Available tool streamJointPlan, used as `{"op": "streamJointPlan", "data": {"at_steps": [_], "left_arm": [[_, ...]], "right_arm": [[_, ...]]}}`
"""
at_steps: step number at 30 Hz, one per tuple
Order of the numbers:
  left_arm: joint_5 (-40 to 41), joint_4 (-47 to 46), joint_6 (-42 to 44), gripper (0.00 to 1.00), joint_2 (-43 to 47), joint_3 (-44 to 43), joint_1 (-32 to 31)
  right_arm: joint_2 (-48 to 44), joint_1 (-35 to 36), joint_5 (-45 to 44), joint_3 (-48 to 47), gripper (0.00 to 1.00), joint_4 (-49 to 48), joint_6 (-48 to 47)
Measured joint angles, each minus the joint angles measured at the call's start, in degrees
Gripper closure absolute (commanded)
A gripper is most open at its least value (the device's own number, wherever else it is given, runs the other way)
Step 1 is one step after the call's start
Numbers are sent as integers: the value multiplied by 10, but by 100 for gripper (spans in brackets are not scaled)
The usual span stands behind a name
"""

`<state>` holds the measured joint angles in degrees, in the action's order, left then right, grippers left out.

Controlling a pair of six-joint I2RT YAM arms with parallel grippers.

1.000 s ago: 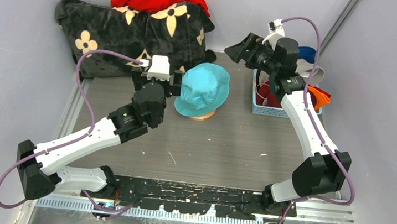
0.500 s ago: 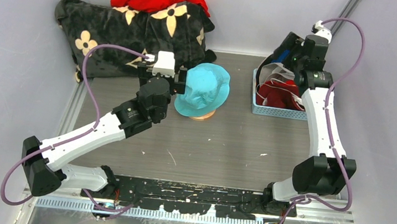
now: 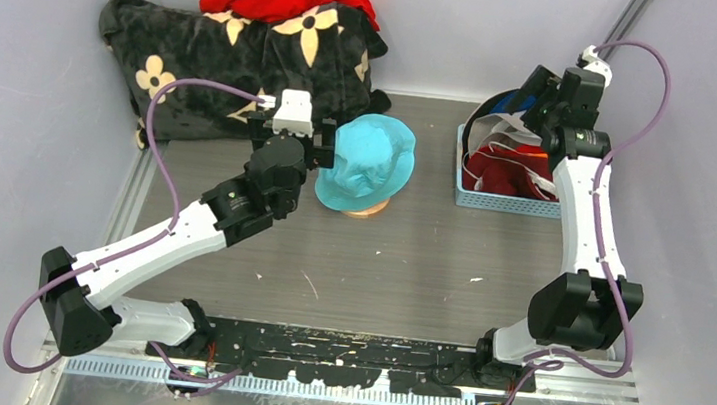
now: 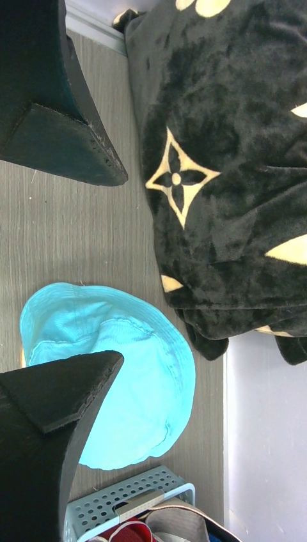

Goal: Stack the hats

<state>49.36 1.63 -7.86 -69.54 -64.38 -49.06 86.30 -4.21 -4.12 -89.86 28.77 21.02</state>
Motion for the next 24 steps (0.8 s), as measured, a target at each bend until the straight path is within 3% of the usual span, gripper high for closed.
{"op": "streamJointPlan", "data": {"at_steps": [8, 18, 24], "left_arm": [[-12, 8, -13, 1, 0, 0, 7], [-29, 17, -25, 1, 0, 1, 11], [-36, 21, -26, 0, 0, 1, 12]], "right_arm": [[9, -13, 1, 9, 7, 0, -2], [122, -67, 34, 8, 7, -4, 8], [142, -88, 42, 4, 9, -5, 17]]}}
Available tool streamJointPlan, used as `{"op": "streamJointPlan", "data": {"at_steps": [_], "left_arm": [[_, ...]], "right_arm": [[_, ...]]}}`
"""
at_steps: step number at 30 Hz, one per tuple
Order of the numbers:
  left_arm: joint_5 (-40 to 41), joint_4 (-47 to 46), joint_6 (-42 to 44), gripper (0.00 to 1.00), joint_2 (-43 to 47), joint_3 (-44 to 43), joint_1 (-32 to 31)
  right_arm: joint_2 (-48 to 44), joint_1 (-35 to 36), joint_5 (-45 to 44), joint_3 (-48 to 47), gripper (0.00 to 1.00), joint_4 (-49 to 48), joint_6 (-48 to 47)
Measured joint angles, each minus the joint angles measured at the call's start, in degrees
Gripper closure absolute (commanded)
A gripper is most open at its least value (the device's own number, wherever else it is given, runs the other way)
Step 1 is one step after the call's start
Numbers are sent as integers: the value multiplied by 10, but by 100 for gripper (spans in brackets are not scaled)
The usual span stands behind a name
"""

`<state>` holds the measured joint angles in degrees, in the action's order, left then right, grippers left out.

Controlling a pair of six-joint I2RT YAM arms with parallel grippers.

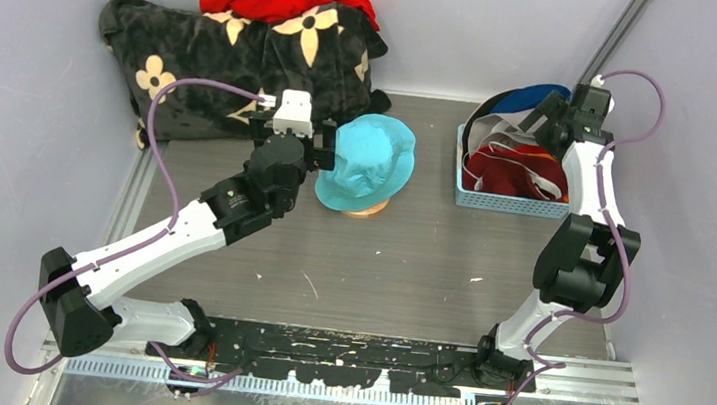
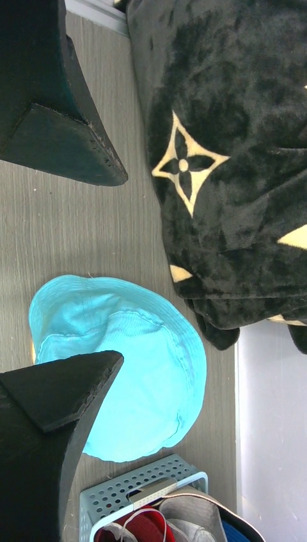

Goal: Stack the hats

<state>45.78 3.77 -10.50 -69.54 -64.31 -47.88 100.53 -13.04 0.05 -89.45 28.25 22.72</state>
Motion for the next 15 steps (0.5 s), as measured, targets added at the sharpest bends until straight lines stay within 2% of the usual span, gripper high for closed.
{"op": "streamJointPlan", "data": {"at_steps": [8, 15], "left_arm": [[-8, 2, 0, 1, -10, 0, 3], [-10, 4, 0, 1, -16, 0, 4]], "right_arm": [[25, -15, 14, -39, 11, -14, 10], [64, -23, 21, -71, 24, -30, 18]]}}
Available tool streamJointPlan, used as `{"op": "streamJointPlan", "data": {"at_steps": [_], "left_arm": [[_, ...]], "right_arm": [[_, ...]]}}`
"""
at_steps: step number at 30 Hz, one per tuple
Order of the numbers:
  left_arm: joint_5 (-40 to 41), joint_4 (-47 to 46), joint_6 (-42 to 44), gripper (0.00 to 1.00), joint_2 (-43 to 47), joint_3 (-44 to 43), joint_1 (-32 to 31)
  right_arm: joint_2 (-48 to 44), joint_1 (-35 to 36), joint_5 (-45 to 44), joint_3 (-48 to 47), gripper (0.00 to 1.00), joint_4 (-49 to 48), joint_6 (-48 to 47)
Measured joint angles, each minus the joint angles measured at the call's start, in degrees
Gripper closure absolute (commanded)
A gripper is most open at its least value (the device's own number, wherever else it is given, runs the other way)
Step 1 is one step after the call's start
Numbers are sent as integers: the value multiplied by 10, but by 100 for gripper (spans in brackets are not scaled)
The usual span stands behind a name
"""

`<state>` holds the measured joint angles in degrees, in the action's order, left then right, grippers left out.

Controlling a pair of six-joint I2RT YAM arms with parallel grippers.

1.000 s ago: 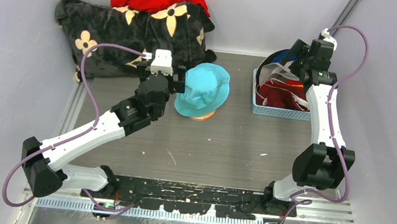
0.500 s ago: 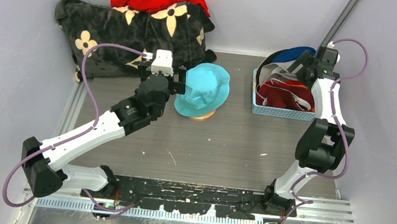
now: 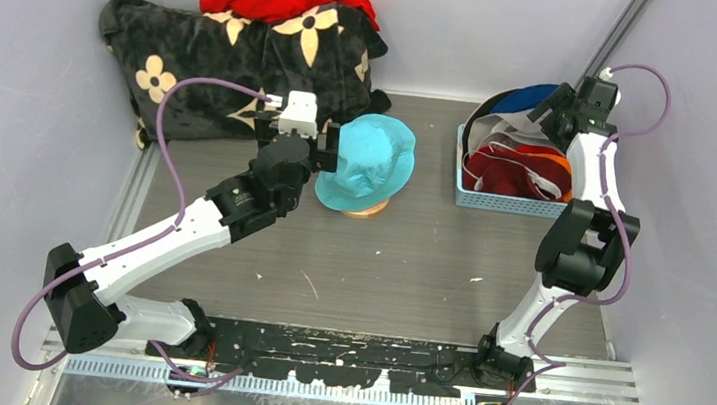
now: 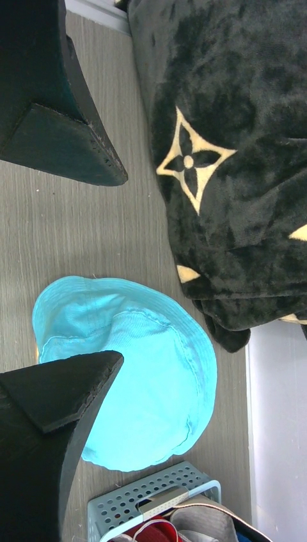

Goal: Stack the hats

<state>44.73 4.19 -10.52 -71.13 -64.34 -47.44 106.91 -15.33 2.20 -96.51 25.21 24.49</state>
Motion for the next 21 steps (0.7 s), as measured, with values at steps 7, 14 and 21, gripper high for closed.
{"op": "streamJointPlan", "data": {"at_steps": [7, 14, 21], "left_arm": [[0, 0, -1, 1, 0, 0, 4], [0, 0, -12, 1, 0, 0, 4], [-6, 3, -23, 0, 0, 0, 6]], "right_arm": [[45, -8, 11, -19, 68, -17, 12], [48, -9, 24, -19, 99, -45, 22], [-28, -9, 55, 40, 99, -83, 23]]}}
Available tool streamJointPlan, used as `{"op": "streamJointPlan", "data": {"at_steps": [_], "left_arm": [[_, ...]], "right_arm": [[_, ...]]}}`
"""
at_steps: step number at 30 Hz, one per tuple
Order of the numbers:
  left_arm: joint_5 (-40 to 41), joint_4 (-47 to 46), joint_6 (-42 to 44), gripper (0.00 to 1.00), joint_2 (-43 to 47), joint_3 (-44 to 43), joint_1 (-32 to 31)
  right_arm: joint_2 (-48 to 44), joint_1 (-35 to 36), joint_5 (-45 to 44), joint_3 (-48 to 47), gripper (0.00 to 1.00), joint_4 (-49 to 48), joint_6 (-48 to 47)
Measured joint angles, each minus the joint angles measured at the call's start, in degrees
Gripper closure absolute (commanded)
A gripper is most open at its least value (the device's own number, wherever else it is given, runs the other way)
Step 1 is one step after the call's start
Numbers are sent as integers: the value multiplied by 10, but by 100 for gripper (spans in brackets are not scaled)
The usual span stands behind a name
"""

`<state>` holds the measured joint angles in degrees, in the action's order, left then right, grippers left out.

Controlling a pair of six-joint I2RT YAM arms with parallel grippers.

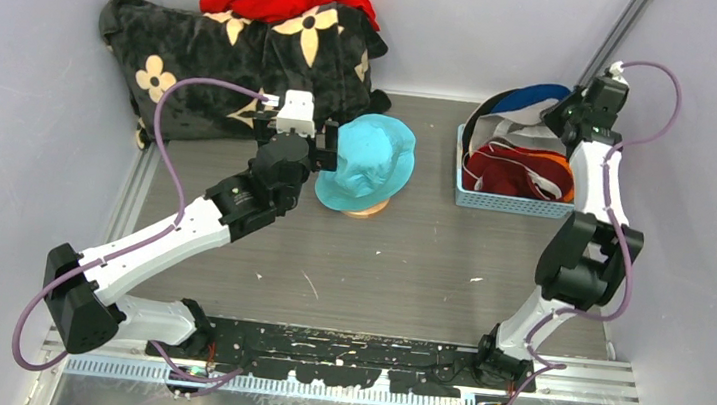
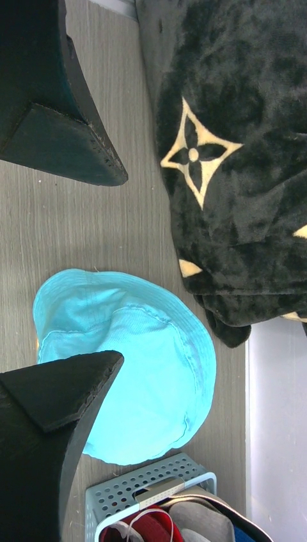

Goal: Stack the hats

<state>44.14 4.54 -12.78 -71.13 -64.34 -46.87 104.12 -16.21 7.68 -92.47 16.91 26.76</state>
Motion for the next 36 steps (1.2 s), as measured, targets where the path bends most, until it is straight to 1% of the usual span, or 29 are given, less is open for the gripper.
{"op": "streamJointPlan", "data": {"at_steps": [6, 12, 19, 23, 31, 36], "left_arm": [[-8, 1, -7, 0, 0, 0, 0], [-14, 3, -14, 0, 0, 0, 0], [-18, 4, -18, 0, 0, 0, 0], [-18, 5, -18, 0, 1, 0, 0], [-18, 7, -18, 0, 25, 7, 0], [-19, 9, -18, 1, 58, 15, 0]], "right_arm": [[-112, 1, 41, 29, 99, -61, 6], [-173, 1, 96, 32, 99, -135, 31], [-180, 10, 177, 74, 99, -219, 95], [-180, 33, 214, 96, 99, -278, 132], [-167, 125, 257, 100, 99, -403, 172], [-134, 191, 261, 99, 99, -475, 174]]}}
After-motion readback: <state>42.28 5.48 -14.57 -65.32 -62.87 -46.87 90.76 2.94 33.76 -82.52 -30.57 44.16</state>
